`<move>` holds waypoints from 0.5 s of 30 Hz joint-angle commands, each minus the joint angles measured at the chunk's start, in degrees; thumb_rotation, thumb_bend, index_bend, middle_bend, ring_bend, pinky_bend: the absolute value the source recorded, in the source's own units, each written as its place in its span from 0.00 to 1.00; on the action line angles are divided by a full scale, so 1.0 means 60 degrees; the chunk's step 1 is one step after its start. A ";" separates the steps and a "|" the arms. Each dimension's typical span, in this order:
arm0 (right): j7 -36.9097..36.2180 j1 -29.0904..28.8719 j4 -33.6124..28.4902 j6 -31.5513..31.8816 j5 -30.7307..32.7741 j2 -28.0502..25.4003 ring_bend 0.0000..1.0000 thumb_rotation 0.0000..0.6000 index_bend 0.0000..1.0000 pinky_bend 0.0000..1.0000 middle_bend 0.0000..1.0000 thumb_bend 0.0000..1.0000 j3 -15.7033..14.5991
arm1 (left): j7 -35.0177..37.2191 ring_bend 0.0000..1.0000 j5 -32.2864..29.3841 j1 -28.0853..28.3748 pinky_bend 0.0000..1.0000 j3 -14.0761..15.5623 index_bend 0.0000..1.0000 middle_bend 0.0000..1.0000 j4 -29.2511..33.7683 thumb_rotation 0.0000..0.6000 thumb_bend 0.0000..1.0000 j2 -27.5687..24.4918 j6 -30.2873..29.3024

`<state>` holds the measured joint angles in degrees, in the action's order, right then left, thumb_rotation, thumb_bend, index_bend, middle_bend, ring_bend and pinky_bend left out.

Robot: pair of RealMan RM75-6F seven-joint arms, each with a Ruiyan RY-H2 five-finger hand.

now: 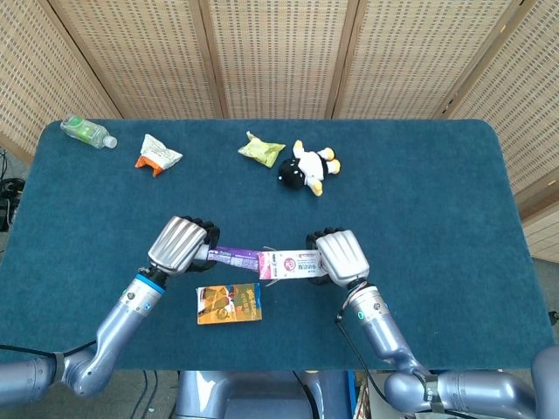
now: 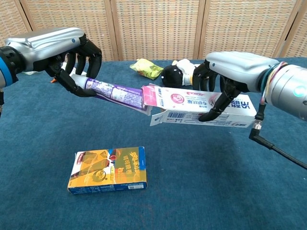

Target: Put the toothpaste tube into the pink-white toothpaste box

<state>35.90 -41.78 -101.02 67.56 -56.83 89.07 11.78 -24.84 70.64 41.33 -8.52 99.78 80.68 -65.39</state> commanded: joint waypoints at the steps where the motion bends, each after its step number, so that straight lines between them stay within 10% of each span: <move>1: 0.0024 -0.0009 -0.0021 0.0015 -0.0003 0.0006 0.42 1.00 0.58 0.45 0.51 0.00 -0.0003 | 0.0112 0.57 0.0071 -0.0012 0.59 -0.0054 0.79 0.68 -0.0024 1.00 0.29 0.0037 -0.0041; 15: 0.0044 -0.0058 -0.0085 0.0042 -0.0026 0.0111 0.42 1.00 0.58 0.45 0.51 0.00 -0.0018 | 0.0092 0.57 0.0188 -0.0022 0.59 -0.0123 0.79 0.68 -0.0011 1.00 0.29 0.0341 -0.0096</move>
<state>36.18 -42.12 -101.51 67.81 -56.96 89.72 11.67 -24.16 71.81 41.16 -9.24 99.75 82.53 -65.98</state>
